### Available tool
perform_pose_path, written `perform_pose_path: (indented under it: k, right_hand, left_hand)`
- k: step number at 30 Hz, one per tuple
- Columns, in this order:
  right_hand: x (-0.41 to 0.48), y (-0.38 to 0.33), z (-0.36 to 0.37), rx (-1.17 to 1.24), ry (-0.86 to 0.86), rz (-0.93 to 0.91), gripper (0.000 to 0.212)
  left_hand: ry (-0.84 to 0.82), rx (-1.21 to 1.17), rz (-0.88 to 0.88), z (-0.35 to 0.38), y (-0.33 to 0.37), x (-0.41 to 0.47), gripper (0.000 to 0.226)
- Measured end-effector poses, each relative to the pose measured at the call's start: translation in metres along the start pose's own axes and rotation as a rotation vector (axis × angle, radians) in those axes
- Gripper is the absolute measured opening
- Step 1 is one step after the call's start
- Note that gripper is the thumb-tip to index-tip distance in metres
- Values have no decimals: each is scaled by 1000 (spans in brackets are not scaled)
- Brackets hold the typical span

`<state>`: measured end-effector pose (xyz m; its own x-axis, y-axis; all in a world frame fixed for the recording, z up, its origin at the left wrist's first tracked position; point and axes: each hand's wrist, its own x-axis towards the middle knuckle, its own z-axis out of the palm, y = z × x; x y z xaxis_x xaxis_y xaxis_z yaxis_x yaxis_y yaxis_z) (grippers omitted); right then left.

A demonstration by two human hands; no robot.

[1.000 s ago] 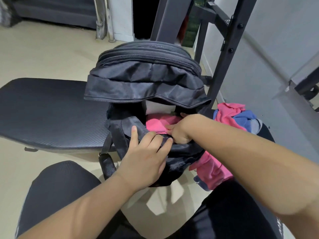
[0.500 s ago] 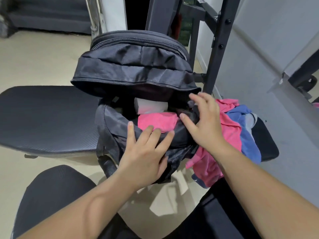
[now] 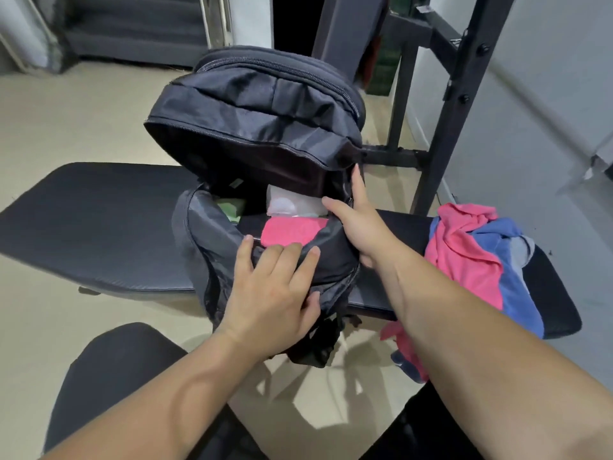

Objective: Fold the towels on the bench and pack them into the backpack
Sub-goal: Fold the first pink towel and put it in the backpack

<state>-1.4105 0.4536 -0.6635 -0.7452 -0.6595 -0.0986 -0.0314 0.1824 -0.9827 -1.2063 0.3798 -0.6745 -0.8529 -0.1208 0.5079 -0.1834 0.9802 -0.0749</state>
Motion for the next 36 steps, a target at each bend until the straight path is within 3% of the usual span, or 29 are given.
perform_pose_path:
  k: [7, 14, 22, 30, 36]
  right_hand:
    - [37, -26, 95, -21, -108, 18, 99]
    - [70, -45, 193, 0, -194, -34, 95]
    - [93, -56, 276, 30, -301, -42, 96]
    - [90, -45, 232, -85, -258, -74, 82]
    - [65, -7, 115, -462, -101, -71, 74]
  left_hand:
    - [25, 38, -150, -5, -91, -20, 55]
    - [42, 96, -315, -15, -176, -42, 48]
    - [-92, 156, -659, -25, -240, -50, 55]
    - [-133, 137, -645, -17, -211, -28, 68]
    - [-186, 10, -350, 12, -138, 19, 67]
